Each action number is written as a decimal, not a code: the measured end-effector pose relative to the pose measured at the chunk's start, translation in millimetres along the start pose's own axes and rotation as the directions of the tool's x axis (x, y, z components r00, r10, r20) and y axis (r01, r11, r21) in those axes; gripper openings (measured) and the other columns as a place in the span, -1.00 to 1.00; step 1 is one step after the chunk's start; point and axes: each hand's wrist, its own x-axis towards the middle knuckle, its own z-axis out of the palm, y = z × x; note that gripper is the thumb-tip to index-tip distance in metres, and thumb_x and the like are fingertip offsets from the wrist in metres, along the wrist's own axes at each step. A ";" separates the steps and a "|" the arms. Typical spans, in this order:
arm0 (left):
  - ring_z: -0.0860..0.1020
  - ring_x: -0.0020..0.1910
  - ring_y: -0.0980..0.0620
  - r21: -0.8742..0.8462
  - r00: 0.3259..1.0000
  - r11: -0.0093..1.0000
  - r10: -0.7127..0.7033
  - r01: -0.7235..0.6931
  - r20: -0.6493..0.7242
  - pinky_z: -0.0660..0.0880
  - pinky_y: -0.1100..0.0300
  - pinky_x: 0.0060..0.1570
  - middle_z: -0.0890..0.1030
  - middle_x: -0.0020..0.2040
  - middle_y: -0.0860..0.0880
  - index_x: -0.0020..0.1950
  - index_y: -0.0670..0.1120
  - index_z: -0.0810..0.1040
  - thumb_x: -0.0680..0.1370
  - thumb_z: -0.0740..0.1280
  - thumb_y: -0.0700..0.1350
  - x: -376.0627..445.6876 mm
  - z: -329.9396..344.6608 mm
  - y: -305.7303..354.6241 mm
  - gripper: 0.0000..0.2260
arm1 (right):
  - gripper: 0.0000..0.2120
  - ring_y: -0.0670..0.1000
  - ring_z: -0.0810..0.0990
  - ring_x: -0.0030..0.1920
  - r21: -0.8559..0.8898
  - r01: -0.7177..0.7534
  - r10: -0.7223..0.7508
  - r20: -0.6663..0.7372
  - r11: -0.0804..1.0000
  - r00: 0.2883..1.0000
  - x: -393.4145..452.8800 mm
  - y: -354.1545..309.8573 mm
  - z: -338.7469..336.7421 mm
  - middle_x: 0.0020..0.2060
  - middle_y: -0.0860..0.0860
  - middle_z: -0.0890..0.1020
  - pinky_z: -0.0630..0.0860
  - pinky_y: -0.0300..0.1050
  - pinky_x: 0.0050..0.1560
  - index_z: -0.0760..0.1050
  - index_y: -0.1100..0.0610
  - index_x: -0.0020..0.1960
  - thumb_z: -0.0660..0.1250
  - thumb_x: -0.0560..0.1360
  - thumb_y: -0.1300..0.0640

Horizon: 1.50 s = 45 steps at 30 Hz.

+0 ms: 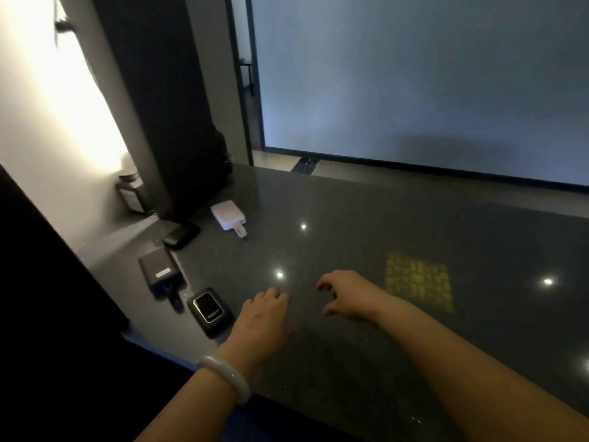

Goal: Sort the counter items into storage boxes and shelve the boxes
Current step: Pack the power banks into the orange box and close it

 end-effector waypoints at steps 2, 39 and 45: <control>0.40 0.24 0.03 -0.003 0.997 0.998 -0.065 0.065 -0.032 0.33 0.12 0.22 0.40 0.28 0.03 0.39 0.06 0.34 0.50 0.35 0.12 3.3 -1.0 -25.1 -0.51 | -0.48 0.00 0.53 0.15 -0.001 0.031 -0.031 0.028 1.000 0.999 27.5 -17.9 5.6 0.23 0.01 0.51 0.51 -0.12 0.10 0.45 0.02 0.32 0.50 0.40 0.09; 0.22 0.31 -0.02 -0.383 0.682 0.675 -0.717 0.630 -0.142 0.33 0.05 0.35 0.15 0.40 -0.03 0.47 0.04 0.23 0.43 0.41 0.23 87.0 25.5 -139.5 -0.29 | -0.39 0.19 0.48 0.20 0.151 -0.048 0.069 -0.134 0.987 0.989 304.0 -106.0 46.3 0.25 0.20 0.40 0.49 0.08 0.16 0.29 0.24 0.36 0.37 0.49 -0.10; 0.20 0.32 -0.02 -0.403 0.682 0.669 -0.719 0.625 -0.135 0.32 0.04 0.36 0.13 0.41 -0.02 0.48 0.05 0.22 0.42 0.41 0.24 88.4 26.6 -141.5 -0.27 | -0.83 0.04 0.48 -0.16 0.181 0.031 0.008 -0.214 0.983 0.977 299.0 -90.2 52.5 0.03 0.11 0.46 0.50 0.00 -0.10 0.48 0.17 0.09 0.26 0.56 0.10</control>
